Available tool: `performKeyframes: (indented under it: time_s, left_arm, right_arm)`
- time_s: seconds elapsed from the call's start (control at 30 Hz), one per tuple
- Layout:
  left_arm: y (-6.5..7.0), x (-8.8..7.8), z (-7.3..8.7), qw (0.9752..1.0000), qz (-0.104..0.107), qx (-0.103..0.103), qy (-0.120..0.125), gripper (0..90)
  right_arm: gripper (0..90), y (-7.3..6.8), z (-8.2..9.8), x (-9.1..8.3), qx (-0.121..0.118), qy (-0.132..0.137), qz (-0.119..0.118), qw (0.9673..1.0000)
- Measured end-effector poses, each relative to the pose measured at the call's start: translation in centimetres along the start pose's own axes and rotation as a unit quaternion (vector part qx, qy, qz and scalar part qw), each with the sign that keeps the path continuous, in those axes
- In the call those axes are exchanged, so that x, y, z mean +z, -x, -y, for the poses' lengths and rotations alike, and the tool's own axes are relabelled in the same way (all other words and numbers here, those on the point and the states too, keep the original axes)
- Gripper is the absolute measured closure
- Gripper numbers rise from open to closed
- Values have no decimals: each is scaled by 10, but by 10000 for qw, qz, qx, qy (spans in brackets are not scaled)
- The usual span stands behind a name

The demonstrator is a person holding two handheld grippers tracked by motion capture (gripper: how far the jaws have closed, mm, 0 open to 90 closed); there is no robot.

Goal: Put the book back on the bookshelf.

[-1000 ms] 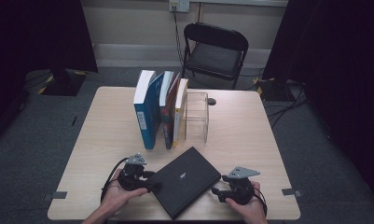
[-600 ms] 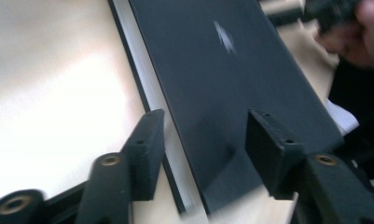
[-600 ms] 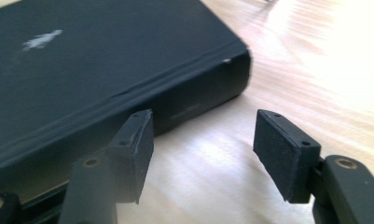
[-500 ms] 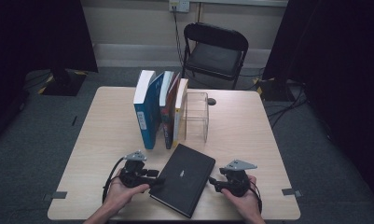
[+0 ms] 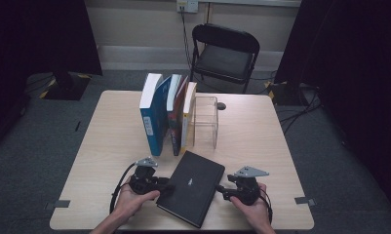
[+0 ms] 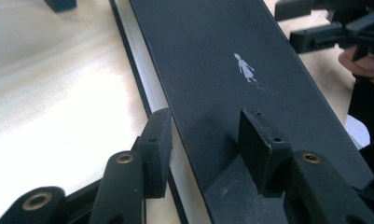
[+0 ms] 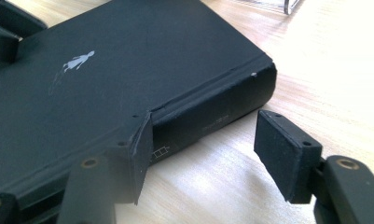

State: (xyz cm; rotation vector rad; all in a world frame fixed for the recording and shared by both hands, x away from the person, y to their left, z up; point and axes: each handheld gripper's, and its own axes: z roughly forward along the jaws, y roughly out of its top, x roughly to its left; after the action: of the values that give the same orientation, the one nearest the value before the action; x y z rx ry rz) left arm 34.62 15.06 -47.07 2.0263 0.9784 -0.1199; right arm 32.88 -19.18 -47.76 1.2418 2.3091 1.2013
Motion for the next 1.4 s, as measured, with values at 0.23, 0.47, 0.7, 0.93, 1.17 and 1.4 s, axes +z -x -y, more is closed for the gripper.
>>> performKeyframes:
  time_s: [0.23,0.47,0.7,0.93,1.17,1.4]
  left_arm:
    - [10,-4,13,9989,421,-144,-170,555]
    - [8,-4,12,9986,488,-179,-59,565]
    - [-5,18,-9,9989,167,-370,229,480]
    - [-5,17,-5,9977,332,-551,205,528]
    - [3,13,-1,9981,240,-564,116,524]
    - [16,9,9,9981,327,-517,15,516]
  right_arm:
    - [379,3,-1,0,10,5,48,10000]
    - [418,6,-6,5,32,32,258,9997]
    - [405,5,-4,4,103,99,247,9996]
    - [351,-4,-4,-1,85,209,-85,9997]
    - [416,-1,-5,4,-14,137,-421,9990]
    - [443,1,-10,6,-134,154,-250,9995]
